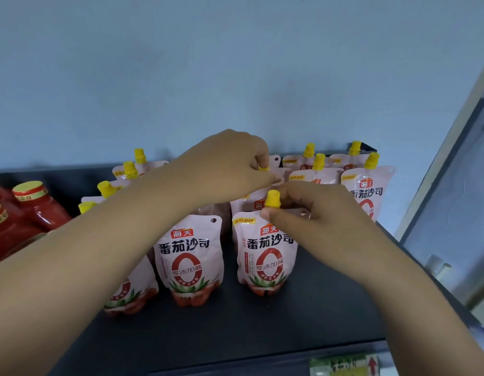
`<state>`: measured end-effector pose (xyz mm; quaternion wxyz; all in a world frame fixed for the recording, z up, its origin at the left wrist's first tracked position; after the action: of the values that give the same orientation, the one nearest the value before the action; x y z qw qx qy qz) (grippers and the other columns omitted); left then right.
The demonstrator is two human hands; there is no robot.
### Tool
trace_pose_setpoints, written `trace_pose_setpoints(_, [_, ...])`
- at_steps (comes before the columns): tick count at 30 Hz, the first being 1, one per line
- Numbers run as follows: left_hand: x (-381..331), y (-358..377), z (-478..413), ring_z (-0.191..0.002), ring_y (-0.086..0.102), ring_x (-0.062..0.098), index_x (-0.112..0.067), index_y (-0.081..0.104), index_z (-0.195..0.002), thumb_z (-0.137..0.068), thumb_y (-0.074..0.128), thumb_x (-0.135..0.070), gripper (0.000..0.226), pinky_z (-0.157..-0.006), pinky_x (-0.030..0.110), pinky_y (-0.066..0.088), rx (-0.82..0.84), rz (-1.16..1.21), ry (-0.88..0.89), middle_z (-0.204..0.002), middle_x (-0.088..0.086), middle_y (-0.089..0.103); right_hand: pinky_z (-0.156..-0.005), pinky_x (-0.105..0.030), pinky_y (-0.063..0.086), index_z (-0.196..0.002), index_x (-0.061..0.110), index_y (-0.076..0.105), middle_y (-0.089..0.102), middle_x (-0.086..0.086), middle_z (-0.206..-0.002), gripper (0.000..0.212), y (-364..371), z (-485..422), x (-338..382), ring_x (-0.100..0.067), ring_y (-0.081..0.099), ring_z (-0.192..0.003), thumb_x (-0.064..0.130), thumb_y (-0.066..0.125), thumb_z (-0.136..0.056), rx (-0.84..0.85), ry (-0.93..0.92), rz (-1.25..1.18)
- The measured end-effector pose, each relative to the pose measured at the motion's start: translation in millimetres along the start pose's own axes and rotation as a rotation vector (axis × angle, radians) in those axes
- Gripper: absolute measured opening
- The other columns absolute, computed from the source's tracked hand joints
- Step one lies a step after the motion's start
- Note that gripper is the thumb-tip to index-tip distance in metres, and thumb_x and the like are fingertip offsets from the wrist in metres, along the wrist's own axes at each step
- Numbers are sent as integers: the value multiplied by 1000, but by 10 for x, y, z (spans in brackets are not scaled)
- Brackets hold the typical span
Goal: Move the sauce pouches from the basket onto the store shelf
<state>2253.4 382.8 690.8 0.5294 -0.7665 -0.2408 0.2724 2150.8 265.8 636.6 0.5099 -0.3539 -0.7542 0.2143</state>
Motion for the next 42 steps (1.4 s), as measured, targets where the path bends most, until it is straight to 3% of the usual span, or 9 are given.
trace_pose_setpoints(6, [-139, -97, 171, -96, 64, 15, -28, 62, -114, -91, 54, -60, 40, -86, 43, 54, -122, 4, -30, -104, -9, 69, -97, -25, 51, -125, 34, 70, 71, 22, -120, 41, -132, 215, 49, 6, 62, -112, 55, 61, -90, -101, 61, 67])
trace_pose_setpoints(10, [-422, -151, 287, -104, 64, 18, -29, 62, -119, -90, 54, -61, 44, -88, 43, 53, -227, 33, 33, -113, -7, 69, -90, -5, 42, -126, 33, 68, 71, 22, -121, 38, -382, 491, 0, 5, 61, -111, 50, 60, -93, -276, 121, 121])
trace_pose_setpoints(15, [-934, -37, 258, -85, 60, 23, -21, 61, -96, -94, 48, -61, 42, -70, 38, 48, -329, -31, 156, -87, -2, 65, -75, -6, 38, -129, 33, 64, 70, 15, -121, 37, -651, 959, -87, 6, 55, -80, 48, 56, -96, -459, 215, 254])
trace_pose_setpoints(17, [-1229, 57, 241, -77, 53, 22, -26, 51, -84, -93, 44, -62, 38, -64, 34, 39, -331, -51, 249, -77, -4, 57, -81, -19, 41, -137, 32, 60, 66, 12, -131, 41, -745, 1197, -150, 0, 60, -98, 47, 57, -98, -517, 271, 312])
trace_pose_setpoints(20, [-1626, 254, 270, -84, 56, 22, -25, 58, -91, -93, 41, -65, 43, -69, 38, 46, -296, -18, 368, -83, -5, 61, -106, -27, 39, -142, 29, 54, 57, 8, -145, 49, -903, 1616, -276, -13, 49, -137, 51, 52, -99, -588, 363, 435])
trace_pose_setpoints(22, [-1859, 420, 314, -95, 59, 22, -23, 65, -105, -94, 40, -67, 52, -78, 43, 51, -276, 52, 420, -91, -5, 66, -109, -28, 33, -144, 26, 53, 55, 5, -148, 50, -1044, 1917, -390, -16, 36, -150, 50, 52, -99, -637, 442, 485])
trace_pose_setpoints(26, [-2449, 797, 378, -104, 60, 24, -19, 66, -112, -96, 35, -68, 60, -85, 43, 52, -184, 112, 484, -102, -1, 71, -109, -40, 40, -142, 21, 54, 57, -3, -146, 50, -1364, 2547, -640, -27, 40, -148, 45, 56, -99, -707, 601, 560])
trace_pose_setpoints(38, [-5299, 1915, 556, -112, 60, 28, -16, 65, -122, -96, 46, -62, 56, -89, 41, 52, 92, 373, 890, -112, 4, 71, -109, -38, 42, -154, 24, 39, 48, 3, -155, 62, -2637, 5089, -1033, -20, 45, -142, 54, 48, -101, -853, 1166, 748])
trace_pose_setpoints(42, [-6394, 2112, 947, -114, 60, 29, -16, 66, -123, -96, 49, -59, 53, -92, 41, 52, 120, 463, 1063, -118, 5, 71, -123, -32, 23, -162, 23, 24, 29, 2, -168, 68, -2910, 5991, -956, -15, 18, -157, 54, 42, -104, -898, 1346, 790])
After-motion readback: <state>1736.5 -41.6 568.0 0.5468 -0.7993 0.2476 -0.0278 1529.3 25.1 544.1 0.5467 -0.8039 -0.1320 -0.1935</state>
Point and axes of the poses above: each hand's wrist, its own z-axis away from the middle knuckle, its own y-axis out of the palm, x = y × z, the point moved 5 cm from there along -z, towards the middle knuckle
